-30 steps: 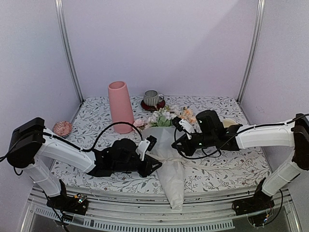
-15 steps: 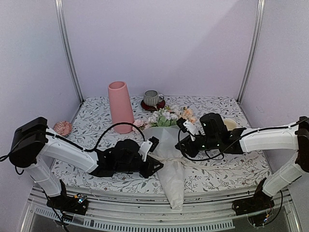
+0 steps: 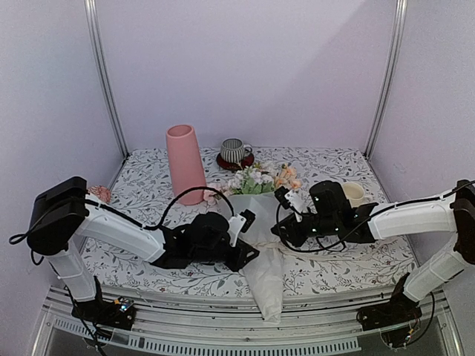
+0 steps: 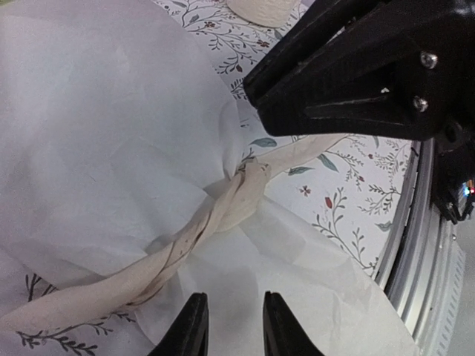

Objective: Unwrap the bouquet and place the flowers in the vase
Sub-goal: Untie the half-tied ribbon from the folded wrapping paper.

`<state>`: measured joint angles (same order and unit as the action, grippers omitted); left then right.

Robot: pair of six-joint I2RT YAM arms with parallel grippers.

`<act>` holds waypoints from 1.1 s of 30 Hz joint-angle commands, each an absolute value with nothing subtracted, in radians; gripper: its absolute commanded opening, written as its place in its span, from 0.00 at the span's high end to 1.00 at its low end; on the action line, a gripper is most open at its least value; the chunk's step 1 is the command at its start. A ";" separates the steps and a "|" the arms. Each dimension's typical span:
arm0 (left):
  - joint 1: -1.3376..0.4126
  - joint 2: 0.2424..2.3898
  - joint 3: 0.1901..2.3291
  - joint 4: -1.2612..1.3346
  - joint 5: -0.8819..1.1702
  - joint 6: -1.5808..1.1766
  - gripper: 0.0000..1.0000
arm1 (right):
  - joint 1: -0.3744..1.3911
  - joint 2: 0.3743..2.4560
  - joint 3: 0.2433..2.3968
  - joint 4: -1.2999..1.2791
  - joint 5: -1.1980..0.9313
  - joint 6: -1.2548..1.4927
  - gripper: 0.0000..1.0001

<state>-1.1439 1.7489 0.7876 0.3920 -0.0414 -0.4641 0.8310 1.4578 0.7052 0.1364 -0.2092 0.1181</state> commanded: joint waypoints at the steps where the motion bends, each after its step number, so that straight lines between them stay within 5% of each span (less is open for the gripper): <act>1: -1.157 1.749 0.829 0.333 -0.073 -0.452 0.72 | 0.828 1.477 0.686 0.190 -0.239 0.147 0.87; 33: -1.124 1.826 0.910 0.241 -0.117 -0.485 0.81 | 0.831 1.692 0.800 0.181 -0.372 0.126 0.82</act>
